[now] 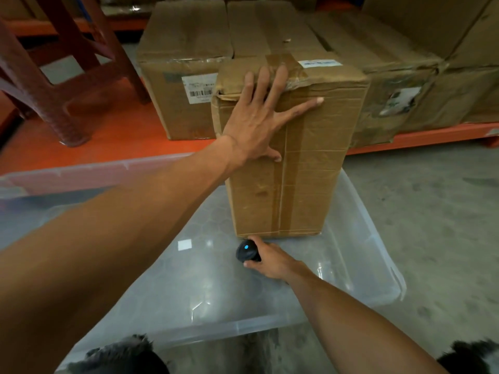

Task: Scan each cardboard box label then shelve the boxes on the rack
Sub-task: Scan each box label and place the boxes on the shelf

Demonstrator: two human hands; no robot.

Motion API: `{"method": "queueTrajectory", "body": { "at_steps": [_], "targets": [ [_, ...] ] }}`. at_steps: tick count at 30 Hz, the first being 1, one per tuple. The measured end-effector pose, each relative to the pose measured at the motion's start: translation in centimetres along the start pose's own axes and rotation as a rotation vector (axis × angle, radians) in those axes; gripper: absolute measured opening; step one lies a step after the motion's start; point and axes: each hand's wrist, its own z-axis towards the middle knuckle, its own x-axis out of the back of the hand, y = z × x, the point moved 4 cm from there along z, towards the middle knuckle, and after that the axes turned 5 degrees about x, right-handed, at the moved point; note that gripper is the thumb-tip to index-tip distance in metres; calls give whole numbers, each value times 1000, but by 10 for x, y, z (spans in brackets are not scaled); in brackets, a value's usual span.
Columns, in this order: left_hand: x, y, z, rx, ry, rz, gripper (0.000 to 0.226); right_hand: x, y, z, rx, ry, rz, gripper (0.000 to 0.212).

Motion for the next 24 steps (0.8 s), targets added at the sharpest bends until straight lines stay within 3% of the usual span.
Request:
{"method": "queueTrajectory", "body": {
  "at_steps": [8,15,20,24],
  "targets": [
    [-2,-3,5,16,-34,3,132,-5,-1,0,-43,-50,-56,74],
    [-1,-5,9,11,-48,18,134,46,-8,-22,-59,37,-61,87],
    [3,-4,8,6,-84,22,134,114,-33,-37,-38,132,61,66],
    [12,1,0,-10,-188,14,131,171,-44,-75,-110,293,172,33]
  ]
}}
